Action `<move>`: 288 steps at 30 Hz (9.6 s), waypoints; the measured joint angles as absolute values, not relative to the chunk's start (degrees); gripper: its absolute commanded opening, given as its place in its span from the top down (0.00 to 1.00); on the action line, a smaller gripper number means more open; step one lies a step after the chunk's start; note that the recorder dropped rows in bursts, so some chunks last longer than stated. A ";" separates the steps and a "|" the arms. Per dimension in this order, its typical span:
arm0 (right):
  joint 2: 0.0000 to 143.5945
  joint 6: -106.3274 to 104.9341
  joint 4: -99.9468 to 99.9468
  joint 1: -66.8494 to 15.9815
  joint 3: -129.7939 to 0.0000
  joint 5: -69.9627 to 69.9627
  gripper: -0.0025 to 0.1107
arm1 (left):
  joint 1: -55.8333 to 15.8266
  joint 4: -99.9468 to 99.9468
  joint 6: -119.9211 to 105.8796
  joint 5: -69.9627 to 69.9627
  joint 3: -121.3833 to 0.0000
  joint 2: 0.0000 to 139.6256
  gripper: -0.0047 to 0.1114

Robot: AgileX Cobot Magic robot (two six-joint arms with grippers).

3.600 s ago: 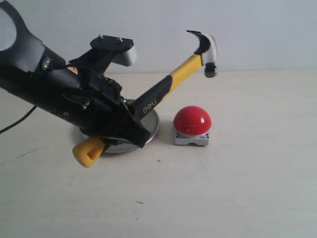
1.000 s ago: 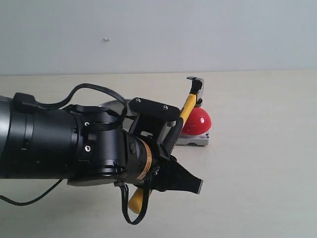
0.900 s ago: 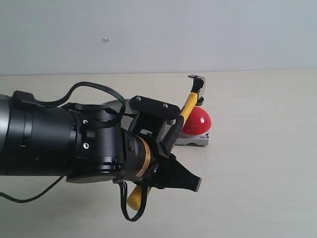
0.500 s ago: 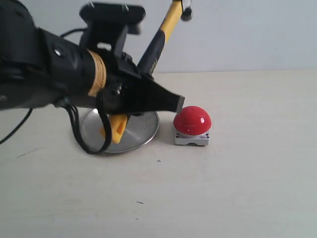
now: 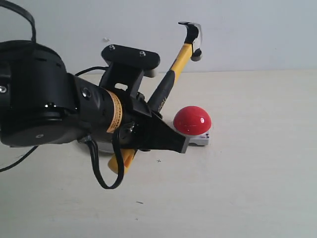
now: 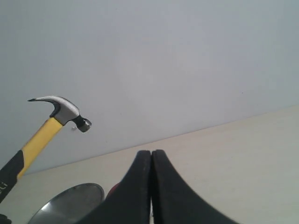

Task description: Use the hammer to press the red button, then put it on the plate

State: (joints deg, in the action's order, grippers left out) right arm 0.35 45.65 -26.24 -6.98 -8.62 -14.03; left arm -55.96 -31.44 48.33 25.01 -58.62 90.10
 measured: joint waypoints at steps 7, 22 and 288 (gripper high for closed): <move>0.35 45.65 -26.24 -6.98 -8.62 -14.03 0.98 | -55.96 -30.70 48.33 24.02 -58.50 93.87 0.96; 0.35 45.65 -26.24 -6.98 -8.62 -14.03 0.98 | -55.96 -29.60 48.33 21.28 -58.20 99.37 0.96; 0.35 45.65 -26.24 -6.98 -8.62 -14.03 0.98 | -3.97 89.95 -61.41 60.93 -58.04 106.18 0.96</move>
